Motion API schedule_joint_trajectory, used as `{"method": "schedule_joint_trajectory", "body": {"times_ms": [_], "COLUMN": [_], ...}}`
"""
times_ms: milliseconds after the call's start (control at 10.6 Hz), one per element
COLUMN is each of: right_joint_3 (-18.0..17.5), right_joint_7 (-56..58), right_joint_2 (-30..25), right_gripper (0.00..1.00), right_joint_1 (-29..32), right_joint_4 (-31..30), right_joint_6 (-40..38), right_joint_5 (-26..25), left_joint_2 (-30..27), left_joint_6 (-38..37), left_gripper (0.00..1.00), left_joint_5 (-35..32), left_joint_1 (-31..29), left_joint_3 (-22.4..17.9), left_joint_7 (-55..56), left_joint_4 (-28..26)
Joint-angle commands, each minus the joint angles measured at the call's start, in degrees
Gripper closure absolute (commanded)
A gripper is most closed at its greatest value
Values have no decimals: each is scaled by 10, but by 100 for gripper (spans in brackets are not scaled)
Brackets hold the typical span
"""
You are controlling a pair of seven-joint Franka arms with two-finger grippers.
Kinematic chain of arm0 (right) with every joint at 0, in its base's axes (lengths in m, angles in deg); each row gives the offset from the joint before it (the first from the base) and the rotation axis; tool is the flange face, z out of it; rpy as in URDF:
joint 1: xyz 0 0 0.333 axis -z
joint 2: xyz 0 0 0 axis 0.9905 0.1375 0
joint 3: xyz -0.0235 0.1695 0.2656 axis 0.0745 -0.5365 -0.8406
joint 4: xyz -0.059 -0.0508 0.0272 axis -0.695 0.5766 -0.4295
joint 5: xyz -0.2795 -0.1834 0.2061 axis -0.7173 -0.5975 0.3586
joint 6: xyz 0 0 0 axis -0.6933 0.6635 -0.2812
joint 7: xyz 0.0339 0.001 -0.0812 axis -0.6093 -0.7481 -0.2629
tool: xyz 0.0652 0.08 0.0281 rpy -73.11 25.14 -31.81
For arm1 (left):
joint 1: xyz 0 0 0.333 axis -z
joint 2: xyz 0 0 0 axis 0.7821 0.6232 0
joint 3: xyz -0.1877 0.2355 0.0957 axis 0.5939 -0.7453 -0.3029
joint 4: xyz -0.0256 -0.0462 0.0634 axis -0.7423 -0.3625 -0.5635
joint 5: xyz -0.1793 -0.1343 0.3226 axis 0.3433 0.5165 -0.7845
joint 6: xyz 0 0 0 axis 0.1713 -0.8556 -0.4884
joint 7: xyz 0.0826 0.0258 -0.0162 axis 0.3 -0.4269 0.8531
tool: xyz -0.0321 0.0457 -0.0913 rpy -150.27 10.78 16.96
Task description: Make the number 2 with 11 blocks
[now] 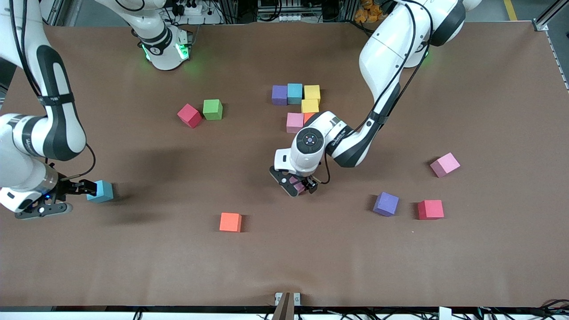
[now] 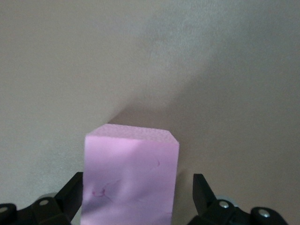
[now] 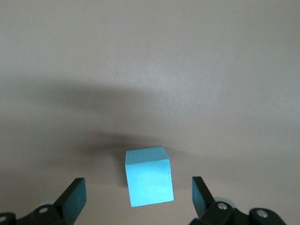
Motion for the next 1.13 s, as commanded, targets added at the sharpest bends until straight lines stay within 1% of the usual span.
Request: {"method": "schedule_joint_trajectory", "body": {"times_ms": [0,189,283,377,472,566,660,755,1038], "right_joint_3": [-21,-29,-29,-29,-29,-29,-29,-29,-29], "right_joint_7": [12,20,35,56,76,81,82,84,84], "right_joint_2": [29,44,52,56,62,69,74,75,79], "right_gripper": [0,0,0,0,0,0,0,0,0], "right_joint_1": [25,42,44,47,54,58,59,61,61], "right_joint_4": [15,15,15,15,15,15,15,15,16], "right_joint_6": [-5,-5,-2,3,6,11,16,16,16], "right_joint_5": [-11,-12,-13,-14,-13,-13,-13,-13,-12], "left_joint_2": [7,9,10,12,13,12,11,6,-23], "left_joint_6": [5,7,11,12,12,12,12,11,11], "left_gripper": [2,6,11,18,37,49,55,56,62], "left_joint_5": [8,8,7,7,6,5,6,6,3], "left_joint_1": [8,8,8,9,9,9,8,8,7], "left_joint_3": [-8,-8,-8,-8,-8,-8,-8,-8,-2], "left_joint_7": [-18,-20,-24,-26,-31,-36,-47,-49,-57], "left_joint_4": [18,18,18,18,18,17,17,17,9]}}
